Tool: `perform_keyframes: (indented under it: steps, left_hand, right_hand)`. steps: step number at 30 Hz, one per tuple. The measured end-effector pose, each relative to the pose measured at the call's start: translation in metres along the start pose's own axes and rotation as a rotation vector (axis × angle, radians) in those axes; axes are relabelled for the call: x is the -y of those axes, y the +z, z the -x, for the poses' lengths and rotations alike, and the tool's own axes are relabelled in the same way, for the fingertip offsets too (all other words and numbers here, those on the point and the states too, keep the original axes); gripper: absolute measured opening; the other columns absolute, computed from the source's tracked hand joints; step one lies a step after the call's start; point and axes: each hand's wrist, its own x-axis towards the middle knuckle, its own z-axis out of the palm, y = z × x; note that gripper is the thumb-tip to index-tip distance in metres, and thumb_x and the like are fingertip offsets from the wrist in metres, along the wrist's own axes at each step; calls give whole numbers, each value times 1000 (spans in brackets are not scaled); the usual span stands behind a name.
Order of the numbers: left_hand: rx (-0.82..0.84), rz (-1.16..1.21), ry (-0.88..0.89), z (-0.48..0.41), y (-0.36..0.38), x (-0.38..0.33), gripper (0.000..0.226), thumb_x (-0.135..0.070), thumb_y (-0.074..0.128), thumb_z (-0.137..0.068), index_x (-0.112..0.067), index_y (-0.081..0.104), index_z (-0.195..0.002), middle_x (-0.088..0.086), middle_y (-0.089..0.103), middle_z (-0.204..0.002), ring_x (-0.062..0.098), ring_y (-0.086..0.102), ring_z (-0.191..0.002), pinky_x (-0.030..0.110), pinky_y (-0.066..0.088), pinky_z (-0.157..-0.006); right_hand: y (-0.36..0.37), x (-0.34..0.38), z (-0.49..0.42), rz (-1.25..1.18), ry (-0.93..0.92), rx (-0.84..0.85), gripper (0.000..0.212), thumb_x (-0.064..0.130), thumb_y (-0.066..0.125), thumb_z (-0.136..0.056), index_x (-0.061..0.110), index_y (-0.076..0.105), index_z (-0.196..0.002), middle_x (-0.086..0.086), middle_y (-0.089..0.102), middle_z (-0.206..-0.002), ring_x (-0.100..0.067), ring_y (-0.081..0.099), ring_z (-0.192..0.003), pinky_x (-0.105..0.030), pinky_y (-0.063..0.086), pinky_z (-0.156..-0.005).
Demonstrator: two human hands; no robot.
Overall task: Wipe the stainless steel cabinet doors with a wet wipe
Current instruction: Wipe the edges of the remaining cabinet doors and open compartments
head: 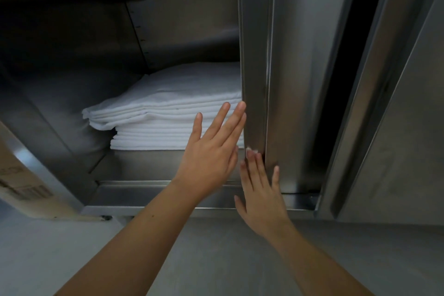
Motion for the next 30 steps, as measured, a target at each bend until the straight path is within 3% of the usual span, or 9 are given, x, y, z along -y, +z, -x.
perform_keyframes:
  steps: [3,5,10,14,17,24,27,28,30]
  left_hand:
    - [-4,-8,12,0,-1,2,54,-22,29,-90,-8,34,-142,4,18,-150,25,18,-139,55,14,-106]
    - [-9,-9,15,0,-1,3,54,-20,28,-90,-8,34,-142,4,17,-150,26,17,-139,55,14,-106]
    - [-21,-28,26,0,1,4,55,-19,29,-88,-7,33,-142,5,18,-150,26,18,-138,56,15,-105]
    - [-30,-28,14,-2,2,3,55,-21,29,-89,-7,31,-142,6,16,-150,26,17,-138,56,15,-105]
    - [-62,4,-23,-8,-1,-1,55,-19,27,-88,-6,33,-141,6,15,-149,26,16,-138,57,16,-104]
    - [-191,85,-110,-34,-22,1,62,-6,20,-78,-2,41,-136,7,22,-146,29,20,-134,59,16,-100]
    - [-216,155,-176,-49,-34,0,63,-9,18,-78,-3,40,-137,5,21,-147,32,19,-134,60,13,-99]
    - [-219,181,-202,-53,-36,-1,62,-10,19,-80,-4,36,-139,4,18,-147,31,17,-135,59,11,-100]
    - [-228,218,-240,-60,-41,-2,56,-14,23,-85,-7,25,-141,1,11,-149,25,13,-138,56,9,-103]
  right_hand:
    - [-14,1,-13,21,23,-91,98,39,69,-74,2,10,-143,-18,8,-152,-32,12,-141,-60,10,-102]
    - [-19,3,-17,22,31,-174,98,40,71,-71,2,15,-142,-18,16,-149,-33,19,-139,-60,15,-101]
    - [-13,7,-11,76,51,-120,102,42,69,-74,1,9,-146,-18,11,-150,-29,3,-141,-58,11,-103]
    - [-13,0,-9,115,6,-126,93,43,72,-71,1,27,-140,-18,22,-147,-31,25,-137,-54,23,-102]
    - [-22,0,-16,159,40,-154,92,46,61,-78,-3,16,-142,-19,13,-148,-30,18,-138,-52,21,-105]
    - [-61,-2,-46,163,37,-235,93,44,67,-72,-2,25,-141,-20,25,-145,-34,34,-133,-58,22,-101]
    - [-72,-2,-47,217,35,-222,84,43,50,-80,-4,18,-142,-20,22,-146,-33,34,-133,-54,19,-109]
    - [-77,-1,-51,213,43,-224,80,42,45,-81,-4,22,-142,-20,24,-146,-33,34,-133,-53,16,-111]
    - [-89,1,-63,192,40,-248,78,43,55,-76,-1,36,-138,-21,31,-144,-35,36,-131,-53,18,-109]
